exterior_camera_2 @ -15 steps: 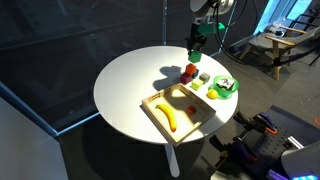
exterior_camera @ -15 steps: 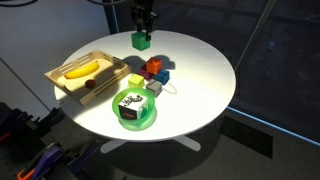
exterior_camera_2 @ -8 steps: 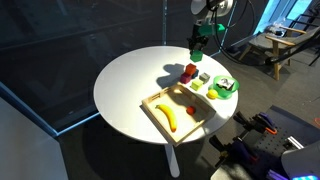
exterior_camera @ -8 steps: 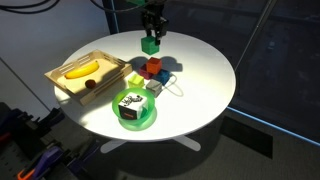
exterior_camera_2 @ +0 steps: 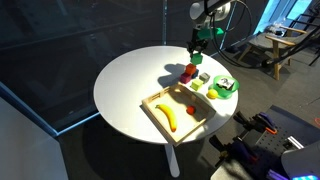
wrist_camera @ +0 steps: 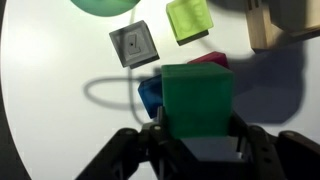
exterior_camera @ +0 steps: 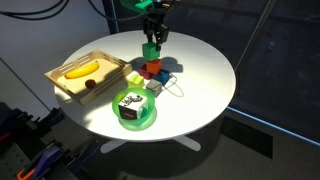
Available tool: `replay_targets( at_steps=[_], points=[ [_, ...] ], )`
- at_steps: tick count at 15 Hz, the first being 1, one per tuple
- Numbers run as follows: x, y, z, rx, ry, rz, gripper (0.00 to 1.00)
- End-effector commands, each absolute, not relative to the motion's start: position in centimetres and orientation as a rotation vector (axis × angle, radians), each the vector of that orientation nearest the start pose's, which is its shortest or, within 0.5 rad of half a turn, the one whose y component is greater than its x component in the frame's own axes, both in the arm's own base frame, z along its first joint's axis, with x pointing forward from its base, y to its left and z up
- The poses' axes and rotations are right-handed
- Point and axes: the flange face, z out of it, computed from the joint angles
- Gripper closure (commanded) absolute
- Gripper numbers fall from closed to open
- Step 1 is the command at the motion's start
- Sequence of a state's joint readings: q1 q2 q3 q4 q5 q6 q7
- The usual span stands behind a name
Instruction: Pick up the green block and put it on the orange block
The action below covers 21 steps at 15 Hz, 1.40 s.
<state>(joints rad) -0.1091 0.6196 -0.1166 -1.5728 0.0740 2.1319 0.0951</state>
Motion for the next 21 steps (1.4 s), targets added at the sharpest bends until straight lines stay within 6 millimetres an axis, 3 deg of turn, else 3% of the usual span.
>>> replay_targets(
  at_steps=[1,9,18,20,21],
  points=[
    [69.0,-13.8,27.5,-3.105,0.573,0.088,0.68],
    [70.4,-12.8,26.5,-3.108,0.576,0.086,0.68],
    [71.2,-13.6,24.7,-3.106,0.593,0.106,0.68],
    [71.2,-13.6,24.6,-3.104,0.591,0.108,0.18],
    [71.2,-13.6,24.7,-3.102,0.589,0.109,0.16]
  ],
)
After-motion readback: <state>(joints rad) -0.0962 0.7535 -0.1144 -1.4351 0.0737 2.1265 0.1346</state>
